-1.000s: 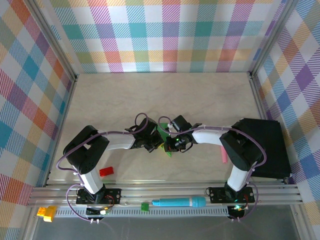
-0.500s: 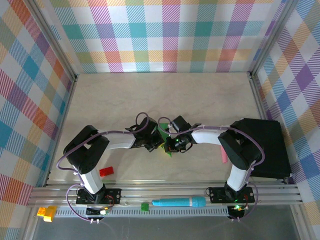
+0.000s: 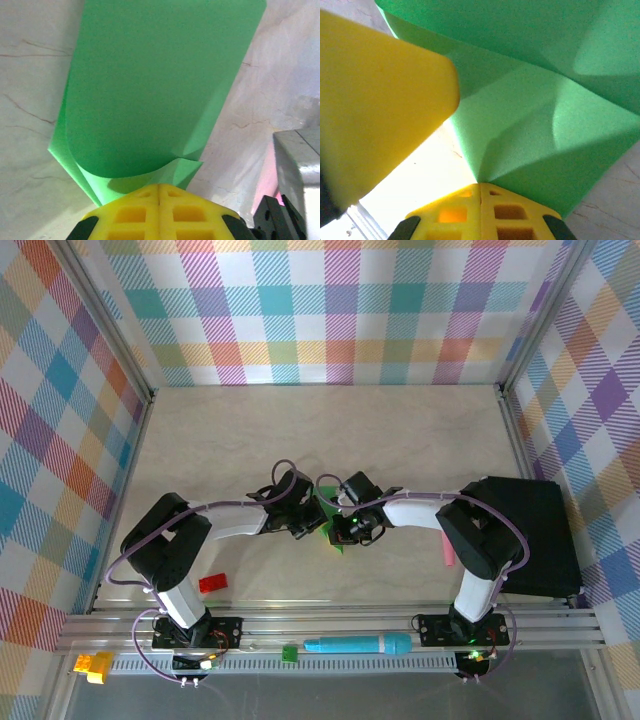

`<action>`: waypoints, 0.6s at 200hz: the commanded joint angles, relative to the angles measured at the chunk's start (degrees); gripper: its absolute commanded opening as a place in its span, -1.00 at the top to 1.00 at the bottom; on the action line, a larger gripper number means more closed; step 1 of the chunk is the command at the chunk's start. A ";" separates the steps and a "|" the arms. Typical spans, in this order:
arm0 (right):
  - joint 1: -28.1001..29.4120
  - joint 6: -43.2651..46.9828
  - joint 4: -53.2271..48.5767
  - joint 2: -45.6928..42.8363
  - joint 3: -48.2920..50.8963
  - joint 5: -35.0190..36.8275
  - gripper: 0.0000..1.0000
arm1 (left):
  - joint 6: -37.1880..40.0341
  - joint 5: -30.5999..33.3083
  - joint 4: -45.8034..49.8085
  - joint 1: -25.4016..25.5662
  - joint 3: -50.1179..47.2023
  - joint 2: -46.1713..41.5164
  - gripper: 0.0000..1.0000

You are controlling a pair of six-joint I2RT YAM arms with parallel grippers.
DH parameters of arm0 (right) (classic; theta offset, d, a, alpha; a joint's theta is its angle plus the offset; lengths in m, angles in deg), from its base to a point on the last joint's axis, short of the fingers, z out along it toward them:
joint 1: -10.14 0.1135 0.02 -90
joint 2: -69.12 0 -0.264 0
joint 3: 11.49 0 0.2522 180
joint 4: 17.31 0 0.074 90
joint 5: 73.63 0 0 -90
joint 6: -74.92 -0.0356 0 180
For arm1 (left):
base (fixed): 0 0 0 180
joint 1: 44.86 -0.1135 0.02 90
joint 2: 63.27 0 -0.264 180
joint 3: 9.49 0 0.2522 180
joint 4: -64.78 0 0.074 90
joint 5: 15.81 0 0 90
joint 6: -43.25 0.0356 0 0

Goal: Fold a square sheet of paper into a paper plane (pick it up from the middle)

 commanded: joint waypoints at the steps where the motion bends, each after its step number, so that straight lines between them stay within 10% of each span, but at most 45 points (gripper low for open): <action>1: 0.01 -0.88 -3.04 1.30 0.72 1.36 1.00 | 1.91 -0.49 1.57 -0.92 -0.53 -0.41 0.91; 120: 0.00 -0.96 -3.22 -0.36 -0.10 -0.09 1.00 | 6.42 2.03 7.66 -1.37 2.49 3.48 0.93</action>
